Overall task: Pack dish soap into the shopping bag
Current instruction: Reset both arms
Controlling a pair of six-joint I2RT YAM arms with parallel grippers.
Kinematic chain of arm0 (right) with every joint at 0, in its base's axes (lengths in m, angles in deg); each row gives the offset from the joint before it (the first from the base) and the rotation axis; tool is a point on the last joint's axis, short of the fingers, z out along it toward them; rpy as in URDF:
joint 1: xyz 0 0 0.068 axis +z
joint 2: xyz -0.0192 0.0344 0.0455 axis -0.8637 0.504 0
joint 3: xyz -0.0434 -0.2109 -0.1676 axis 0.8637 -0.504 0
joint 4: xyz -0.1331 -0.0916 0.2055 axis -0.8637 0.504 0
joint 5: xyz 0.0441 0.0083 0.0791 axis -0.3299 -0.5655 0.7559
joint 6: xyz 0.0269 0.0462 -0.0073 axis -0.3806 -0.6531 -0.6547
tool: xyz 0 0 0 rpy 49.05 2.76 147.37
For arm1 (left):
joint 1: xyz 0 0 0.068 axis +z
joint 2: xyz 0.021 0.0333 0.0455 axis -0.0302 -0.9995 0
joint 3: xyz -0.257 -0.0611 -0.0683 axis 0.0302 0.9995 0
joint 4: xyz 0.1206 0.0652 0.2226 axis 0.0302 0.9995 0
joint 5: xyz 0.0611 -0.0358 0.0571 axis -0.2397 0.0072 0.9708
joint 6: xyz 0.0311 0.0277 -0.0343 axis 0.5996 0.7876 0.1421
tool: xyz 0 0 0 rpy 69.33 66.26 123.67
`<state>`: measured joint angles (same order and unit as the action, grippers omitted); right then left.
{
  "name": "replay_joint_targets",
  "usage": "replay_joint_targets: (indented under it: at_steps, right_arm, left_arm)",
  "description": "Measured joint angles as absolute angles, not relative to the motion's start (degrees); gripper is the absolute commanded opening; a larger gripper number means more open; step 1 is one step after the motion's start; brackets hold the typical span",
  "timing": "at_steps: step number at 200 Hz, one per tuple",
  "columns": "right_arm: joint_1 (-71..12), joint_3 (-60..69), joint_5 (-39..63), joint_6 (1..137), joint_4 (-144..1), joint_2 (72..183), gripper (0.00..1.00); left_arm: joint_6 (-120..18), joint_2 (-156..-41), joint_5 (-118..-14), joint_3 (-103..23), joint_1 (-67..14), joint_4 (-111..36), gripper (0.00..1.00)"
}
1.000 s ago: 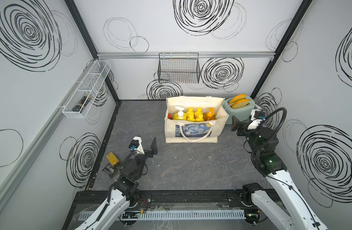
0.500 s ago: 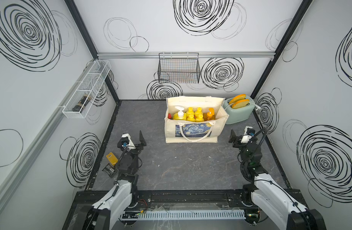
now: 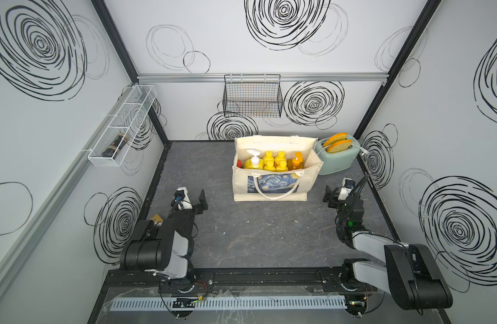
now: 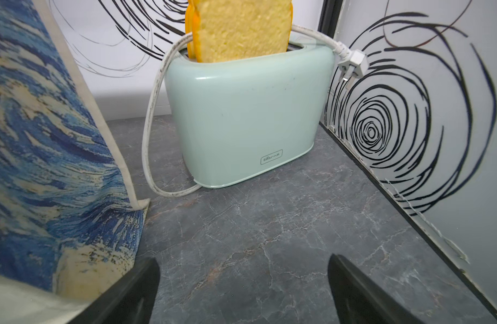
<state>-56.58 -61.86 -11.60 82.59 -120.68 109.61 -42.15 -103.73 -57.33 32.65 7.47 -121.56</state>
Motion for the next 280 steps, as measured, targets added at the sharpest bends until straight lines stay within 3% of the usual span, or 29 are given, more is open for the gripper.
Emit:
replay_joint_targets:
  at_steps: [63,110,158,204,280]
  right_arm:
    - [-59.5,-63.6,-0.2,84.2,-128.5,111.2,0.97]
    - [-61.3,-65.8,0.9,83.6,-132.0,110.5,0.98]
    - [-61.8,-65.0,3.1,83.3,-137.1,120.6,0.98]
    - [-60.9,-57.1,3.1,83.4,-133.3,124.2,0.97]
    - [-60.4,-56.8,2.1,83.6,-131.7,124.2,0.97]
  left_arm:
    - [-38.3,-103.1,-58.9,32.0,2.9,-122.7,0.96]
    - [-35.5,-101.8,-60.1,28.1,1.7,-121.2,0.96]
    - [-34.7,-101.8,-59.7,27.7,1.2,-119.2,0.96]
    - [-34.4,-101.5,-59.0,23.5,0.7,-113.3,0.96]
    - [-34.4,-101.4,-59.0,23.4,0.7,-111.0,0.96]
